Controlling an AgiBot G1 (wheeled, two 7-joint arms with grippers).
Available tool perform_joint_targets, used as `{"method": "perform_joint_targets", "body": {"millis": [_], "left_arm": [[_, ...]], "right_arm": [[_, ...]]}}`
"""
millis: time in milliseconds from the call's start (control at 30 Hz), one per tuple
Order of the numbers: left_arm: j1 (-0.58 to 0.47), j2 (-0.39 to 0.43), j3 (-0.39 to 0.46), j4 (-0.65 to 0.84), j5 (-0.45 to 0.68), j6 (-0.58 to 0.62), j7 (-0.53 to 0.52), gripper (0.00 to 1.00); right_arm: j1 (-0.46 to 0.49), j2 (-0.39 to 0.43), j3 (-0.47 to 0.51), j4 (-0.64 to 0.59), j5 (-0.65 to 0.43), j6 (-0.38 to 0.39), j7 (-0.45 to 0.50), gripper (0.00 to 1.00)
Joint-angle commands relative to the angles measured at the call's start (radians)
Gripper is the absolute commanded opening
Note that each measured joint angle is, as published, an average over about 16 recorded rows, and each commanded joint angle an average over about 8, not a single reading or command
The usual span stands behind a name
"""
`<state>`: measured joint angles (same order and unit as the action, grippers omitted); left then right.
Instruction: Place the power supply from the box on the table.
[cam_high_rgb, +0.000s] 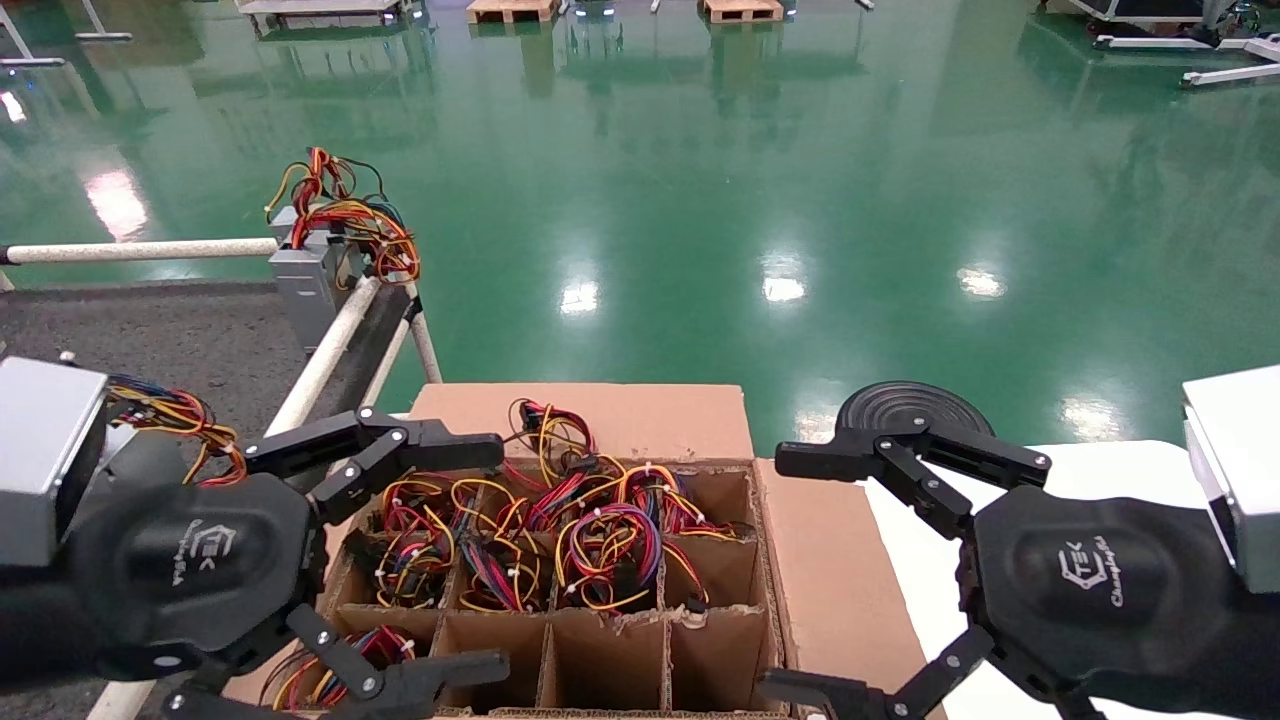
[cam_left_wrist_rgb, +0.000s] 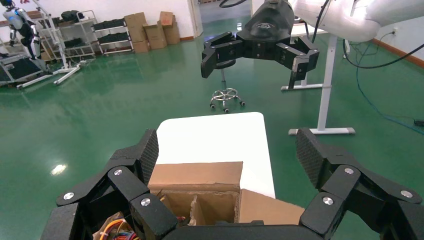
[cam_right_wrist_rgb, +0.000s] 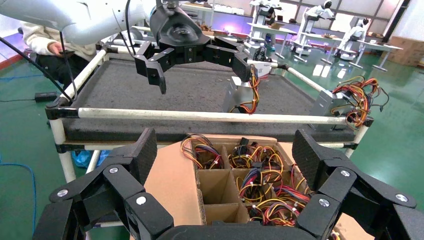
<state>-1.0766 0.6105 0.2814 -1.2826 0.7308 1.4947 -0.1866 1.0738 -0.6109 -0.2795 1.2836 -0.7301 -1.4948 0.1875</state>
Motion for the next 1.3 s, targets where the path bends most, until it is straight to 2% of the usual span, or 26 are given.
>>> {"method": "perform_joint_targets", "body": {"millis": [33, 667, 1000, 1300], "left_arm": [[0.000, 0.000, 0.000, 0.000, 0.000, 0.000, 0.000, 1.00], [0.020, 0.016, 0.029, 0.025, 0.035, -0.023, 0.031, 1.00], [0.008, 0.057, 0.096, 0.080, 0.114, -0.057, 0.109, 1.00], [-0.089, 0.111, 0.197, 0.160, 0.216, -0.065, 0.200, 1.00]], "right_arm": [[0.000, 0.000, 0.000, 0.000, 0.000, 0.000, 0.000, 0.00], [0.000, 0.000, 0.000, 0.000, 0.000, 0.000, 0.000, 0.00], [0.000, 0.000, 0.000, 0.000, 0.000, 0.000, 0.000, 0.00], [0.000, 0.000, 0.000, 0.000, 0.000, 0.000, 0.000, 0.00]]}}
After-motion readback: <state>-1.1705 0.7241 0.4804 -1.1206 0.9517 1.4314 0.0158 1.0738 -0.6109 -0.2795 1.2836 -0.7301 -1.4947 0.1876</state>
